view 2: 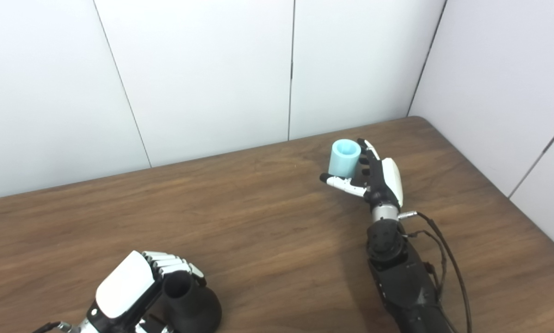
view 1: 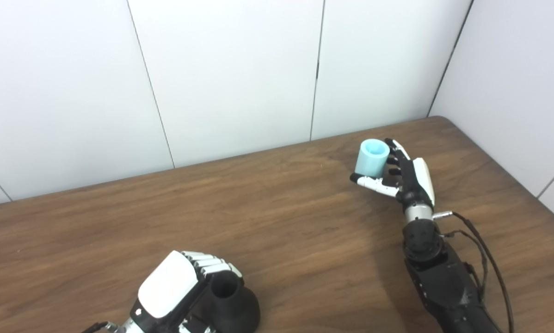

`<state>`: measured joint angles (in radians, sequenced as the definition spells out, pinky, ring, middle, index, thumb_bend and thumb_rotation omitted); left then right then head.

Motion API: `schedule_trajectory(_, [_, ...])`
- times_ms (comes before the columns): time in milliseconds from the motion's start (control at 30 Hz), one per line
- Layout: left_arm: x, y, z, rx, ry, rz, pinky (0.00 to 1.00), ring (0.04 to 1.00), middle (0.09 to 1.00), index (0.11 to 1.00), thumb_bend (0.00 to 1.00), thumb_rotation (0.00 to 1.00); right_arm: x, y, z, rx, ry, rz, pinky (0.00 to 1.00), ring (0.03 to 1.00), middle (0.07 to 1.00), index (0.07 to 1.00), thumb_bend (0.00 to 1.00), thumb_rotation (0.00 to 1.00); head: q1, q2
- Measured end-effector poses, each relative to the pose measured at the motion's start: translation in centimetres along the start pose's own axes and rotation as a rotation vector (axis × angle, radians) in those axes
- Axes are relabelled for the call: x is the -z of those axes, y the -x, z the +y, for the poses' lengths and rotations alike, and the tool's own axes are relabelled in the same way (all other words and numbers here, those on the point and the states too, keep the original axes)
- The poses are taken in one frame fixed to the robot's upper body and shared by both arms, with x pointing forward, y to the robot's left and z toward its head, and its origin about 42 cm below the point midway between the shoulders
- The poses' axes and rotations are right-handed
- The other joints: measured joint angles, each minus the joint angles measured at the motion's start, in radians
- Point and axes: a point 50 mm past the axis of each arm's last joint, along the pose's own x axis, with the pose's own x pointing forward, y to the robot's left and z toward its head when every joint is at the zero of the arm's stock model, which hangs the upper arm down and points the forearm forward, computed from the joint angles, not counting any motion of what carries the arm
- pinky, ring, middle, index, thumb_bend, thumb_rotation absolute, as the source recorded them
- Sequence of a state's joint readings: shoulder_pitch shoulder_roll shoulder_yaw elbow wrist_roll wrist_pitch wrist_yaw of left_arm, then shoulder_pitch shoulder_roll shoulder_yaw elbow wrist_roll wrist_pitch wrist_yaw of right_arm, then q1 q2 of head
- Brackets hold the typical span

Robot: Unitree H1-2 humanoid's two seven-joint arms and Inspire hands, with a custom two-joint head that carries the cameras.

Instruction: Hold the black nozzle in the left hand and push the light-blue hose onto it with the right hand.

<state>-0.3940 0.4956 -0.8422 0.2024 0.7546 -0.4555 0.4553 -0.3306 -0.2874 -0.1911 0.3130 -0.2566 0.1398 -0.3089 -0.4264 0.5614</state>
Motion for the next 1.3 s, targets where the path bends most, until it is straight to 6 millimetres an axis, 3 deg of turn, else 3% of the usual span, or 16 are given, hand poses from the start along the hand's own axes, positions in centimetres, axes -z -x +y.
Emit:
schedule_trajectory(133, [0.0,0.1,0.0,0.002,0.002,0.005,0.33,0.432,0.502,0.491,0.5,0.0,0.2,-0.4,0.1,0.014,-0.157,0.04,0.84,0.88,0.872,0.866,0.94,0.31,0.006,-0.002])
schedule_trajectory(400, [-0.1,0.2,0.0,0.0,0.006,0.008,0.32,0.421,0.507,0.499,0.5,0.0,0.7,-1.1,0.2,0.024,-0.269,0.058,0.82,0.861,0.845,0.817,0.91,0.25,0.009,0.002])
schedule_trajectory(700, [-0.1,0.3,0.1,-0.003,0.007,0.012,0.32,0.424,0.504,0.498,0.5,0.0,0.2,-1.2,0.7,0.015,-0.208,0.043,0.77,0.834,0.834,0.783,0.93,0.24,0.011,0.003])
schedule_trajectory(767, [-0.1,0.3,0.1,-0.003,0.007,0.013,0.32,0.424,0.504,0.499,0.5,0.0,0.0,-1.3,0.9,0.001,-0.161,0.028,0.71,0.79,0.802,0.774,0.98,0.31,0.012,0.003])
schedule_trajectory(900, [-0.1,0.4,0.0,0.002,0.007,0.014,0.32,0.428,0.503,0.495,0.5,0.0,-0.4,-1.7,1.0,-0.021,-0.075,0.01,0.65,0.744,0.772,0.773,1.0,0.32,0.015,0.005])
schedule_trajectory(967, [-0.1,0.4,0.0,0.003,0.007,0.015,0.32,0.426,0.503,0.497,0.5,0.0,-0.6,-1.8,1.1,-0.023,-0.048,0.007,0.51,0.62,0.677,0.77,1.0,0.33,0.017,0.006])
schedule_trajectory(1067, [-0.1,0.4,0.0,0.006,0.008,0.015,0.32,0.423,0.506,0.496,0.5,0.0,-0.9,-2.2,1.0,-0.029,-0.012,-0.008,0.25,0.342,0.428,0.768,1.0,0.33,0.017,0.006])
schedule_trajectory(1167, [-0.2,0.4,0.0,0.007,0.008,0.015,0.32,0.423,0.508,0.493,0.5,0.0,-1.0,-2.2,1.1,-0.038,0.003,-0.013,0.1,0.157,0.241,0.764,1.0,0.31,0.017,0.008])
schedule_trajectory(1200, [-0.2,0.4,0.0,0.006,0.008,0.014,0.33,0.426,0.505,0.493,0.5,0.0,-1.0,-2.1,1.2,-0.043,0.007,-0.012,0.08,0.12,0.198,0.762,1.0,0.31,0.017,0.008])
schedule_trajectory(1300, [-0.2,0.4,0.1,0.006,0.008,0.014,0.32,0.427,0.503,0.495,0.5,0.0,-1.2,-2.0,1.6,-0.056,0.01,-0.012,0.07,0.129,0.217,0.752,0.97,0.28,0.017,0.008])
